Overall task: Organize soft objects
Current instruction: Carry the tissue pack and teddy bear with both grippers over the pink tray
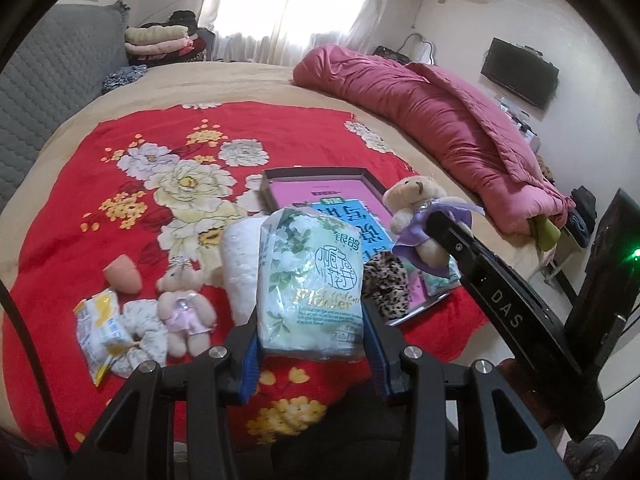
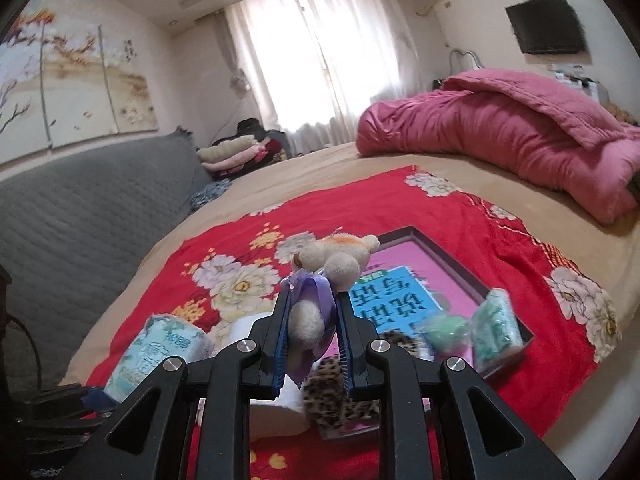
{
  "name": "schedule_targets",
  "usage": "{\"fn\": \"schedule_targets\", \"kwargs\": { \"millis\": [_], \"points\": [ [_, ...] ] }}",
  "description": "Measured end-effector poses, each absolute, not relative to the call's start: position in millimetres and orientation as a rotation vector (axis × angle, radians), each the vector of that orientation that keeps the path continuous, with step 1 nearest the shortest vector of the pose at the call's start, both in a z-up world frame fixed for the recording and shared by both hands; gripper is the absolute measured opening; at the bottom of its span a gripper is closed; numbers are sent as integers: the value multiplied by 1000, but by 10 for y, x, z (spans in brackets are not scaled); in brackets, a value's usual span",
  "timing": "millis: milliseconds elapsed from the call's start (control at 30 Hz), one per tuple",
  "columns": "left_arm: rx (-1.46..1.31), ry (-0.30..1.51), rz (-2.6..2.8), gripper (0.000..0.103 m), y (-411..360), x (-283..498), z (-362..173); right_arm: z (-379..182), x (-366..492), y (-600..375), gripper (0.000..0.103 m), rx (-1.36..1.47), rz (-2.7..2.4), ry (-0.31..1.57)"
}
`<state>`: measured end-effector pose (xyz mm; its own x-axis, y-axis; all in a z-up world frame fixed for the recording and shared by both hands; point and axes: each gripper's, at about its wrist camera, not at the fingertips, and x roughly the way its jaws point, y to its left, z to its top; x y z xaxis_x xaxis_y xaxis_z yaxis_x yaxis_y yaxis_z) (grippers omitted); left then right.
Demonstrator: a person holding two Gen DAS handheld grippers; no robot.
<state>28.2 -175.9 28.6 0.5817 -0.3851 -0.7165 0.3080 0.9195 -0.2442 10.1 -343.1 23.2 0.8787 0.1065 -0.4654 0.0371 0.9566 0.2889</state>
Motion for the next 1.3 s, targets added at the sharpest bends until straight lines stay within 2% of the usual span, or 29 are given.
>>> {"fn": "schedule_targets", "kwargs": {
  "millis": [500, 1300],
  "points": [
    [-52, 901, -472, 45, -2251, 417, 168, 158, 20, -3973, 21, 344, -77, 484],
    [6, 1064, -524, 45, -2844, 899, -644, -300, 190, -4316, 22, 394, -115, 624]
  ]
}}
